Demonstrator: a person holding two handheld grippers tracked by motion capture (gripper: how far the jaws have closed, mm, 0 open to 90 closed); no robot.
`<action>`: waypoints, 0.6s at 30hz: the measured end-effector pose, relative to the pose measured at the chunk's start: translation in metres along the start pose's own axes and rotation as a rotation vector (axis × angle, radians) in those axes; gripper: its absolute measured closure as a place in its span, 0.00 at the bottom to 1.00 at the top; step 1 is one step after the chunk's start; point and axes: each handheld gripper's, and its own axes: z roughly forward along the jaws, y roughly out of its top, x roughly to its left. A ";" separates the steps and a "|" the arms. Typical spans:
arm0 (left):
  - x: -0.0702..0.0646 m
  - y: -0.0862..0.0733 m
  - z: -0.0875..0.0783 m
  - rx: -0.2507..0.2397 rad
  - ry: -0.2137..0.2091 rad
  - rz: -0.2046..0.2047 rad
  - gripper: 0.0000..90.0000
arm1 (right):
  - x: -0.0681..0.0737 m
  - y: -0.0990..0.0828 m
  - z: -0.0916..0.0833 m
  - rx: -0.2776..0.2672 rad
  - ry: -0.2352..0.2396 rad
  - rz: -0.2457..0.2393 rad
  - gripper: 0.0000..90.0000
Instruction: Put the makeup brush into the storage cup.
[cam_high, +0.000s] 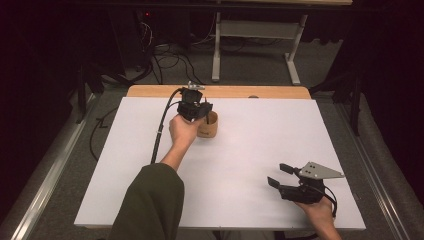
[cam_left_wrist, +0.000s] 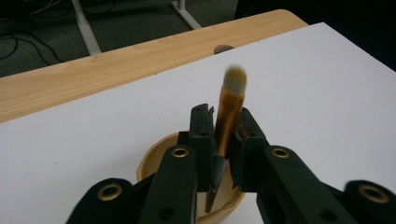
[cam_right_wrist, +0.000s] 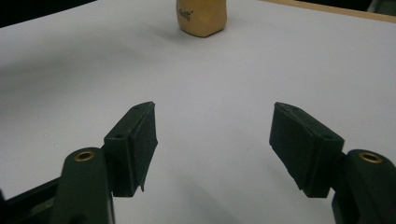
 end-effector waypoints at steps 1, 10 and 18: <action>0.000 0.000 0.000 0.000 -0.002 0.000 0.80 | 0.000 0.000 0.000 -0.001 0.002 -0.004 0.38; 0.000 -0.001 -0.004 0.018 0.003 0.001 0.48 | 0.000 0.000 0.000 -0.001 0.000 -0.005 0.38; 0.004 -0.006 -0.015 -0.008 0.013 -0.010 0.35 | 0.001 0.000 0.000 0.004 -0.001 -0.003 0.38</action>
